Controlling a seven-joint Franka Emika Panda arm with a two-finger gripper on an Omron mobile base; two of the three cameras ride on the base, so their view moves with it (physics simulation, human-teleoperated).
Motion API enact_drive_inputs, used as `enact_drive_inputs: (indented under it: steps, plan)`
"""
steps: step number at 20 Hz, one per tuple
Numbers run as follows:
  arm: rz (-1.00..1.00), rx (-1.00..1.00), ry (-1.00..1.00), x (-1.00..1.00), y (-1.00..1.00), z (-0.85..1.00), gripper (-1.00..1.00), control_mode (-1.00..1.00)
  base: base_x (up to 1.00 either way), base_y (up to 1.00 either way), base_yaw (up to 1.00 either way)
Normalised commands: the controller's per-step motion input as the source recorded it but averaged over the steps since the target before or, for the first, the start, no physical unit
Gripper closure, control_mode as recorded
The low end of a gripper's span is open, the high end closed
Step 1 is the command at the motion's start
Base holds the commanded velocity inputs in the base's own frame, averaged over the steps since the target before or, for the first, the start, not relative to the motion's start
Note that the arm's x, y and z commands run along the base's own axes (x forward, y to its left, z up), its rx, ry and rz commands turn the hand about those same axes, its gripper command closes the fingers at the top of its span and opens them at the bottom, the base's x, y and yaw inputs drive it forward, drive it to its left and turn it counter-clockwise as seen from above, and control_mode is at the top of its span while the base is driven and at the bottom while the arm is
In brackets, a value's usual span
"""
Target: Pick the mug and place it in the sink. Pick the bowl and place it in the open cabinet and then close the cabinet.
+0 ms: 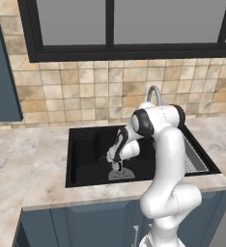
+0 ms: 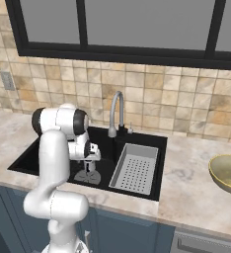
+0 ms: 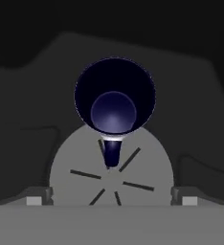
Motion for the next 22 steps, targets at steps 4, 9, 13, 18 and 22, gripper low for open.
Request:
enact_drive_inputs:
  steps: [4, 9, 13, 18, 22]
  plan:
    - [0.0, 0.0, -0.04, -0.36, 0.0, 0.92, -1.0, -1.0, 0.0, 0.0, 0.0]
    - [0.0, 0.0, -0.05, -0.26, 0.0, 1.0, -1.0, -1.0, 0.0, 0.0, 0.0]
    - [-0.02, 0.0, -0.04, -0.34, 0.0, 0.99, -1.0, -1.0, 0.0, 0.0, 0.0]
    - [-0.02, -0.03, 0.0, -0.35, 0.0, 1.0, -1.0, -1.0, 0.0, 0.0, 0.0]
    - [-0.02, 0.0, 0.0, -0.41, -0.01, 0.96, -1.0, -1.0, 0.0, 0.0, 0.0]
